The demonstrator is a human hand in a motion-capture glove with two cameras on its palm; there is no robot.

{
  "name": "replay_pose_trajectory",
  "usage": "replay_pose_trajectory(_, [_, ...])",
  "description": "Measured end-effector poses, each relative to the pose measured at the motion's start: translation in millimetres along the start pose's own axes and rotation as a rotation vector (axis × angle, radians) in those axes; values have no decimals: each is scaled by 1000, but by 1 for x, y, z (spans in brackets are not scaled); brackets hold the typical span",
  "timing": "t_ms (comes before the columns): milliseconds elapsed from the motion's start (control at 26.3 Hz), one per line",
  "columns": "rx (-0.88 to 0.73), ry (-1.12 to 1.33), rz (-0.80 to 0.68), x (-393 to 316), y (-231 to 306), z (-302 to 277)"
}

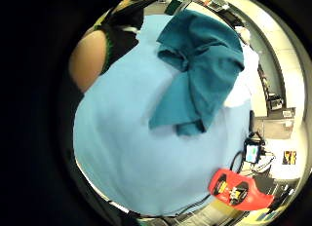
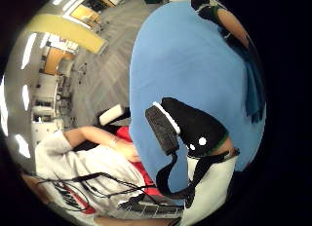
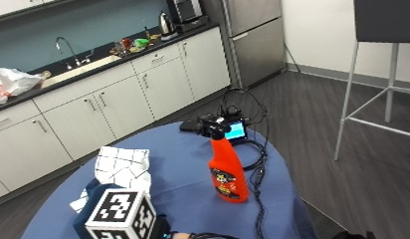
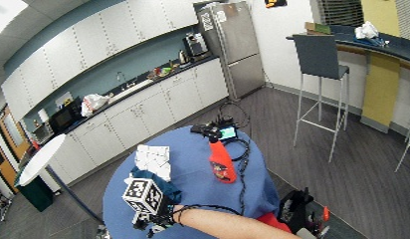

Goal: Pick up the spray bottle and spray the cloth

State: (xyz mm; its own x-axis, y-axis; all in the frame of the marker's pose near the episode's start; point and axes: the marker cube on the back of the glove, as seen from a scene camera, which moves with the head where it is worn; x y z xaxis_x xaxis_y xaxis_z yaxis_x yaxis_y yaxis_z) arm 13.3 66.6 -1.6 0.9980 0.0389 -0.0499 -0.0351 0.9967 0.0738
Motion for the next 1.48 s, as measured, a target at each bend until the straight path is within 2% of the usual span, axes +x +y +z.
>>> replay_pose_trajectory(304, [218,-47,140,18,119,-41])
replay_pose_trajectory(570, [580,-228,487,86,229,-70])
replay_pose_trajectory(722, [776,-411,656,127,263,-72])
replay_pose_trajectory(874, [882,-509,821,177,281,-58])
replay_pose_trajectory(1027, [940,-696,829,203,278,-41])
replay_pose_trajectory(1293, [919,-1055,703,221,255,-4])
replay_pose_trajectory(1483, [1050,-1166,714,214,264,12])
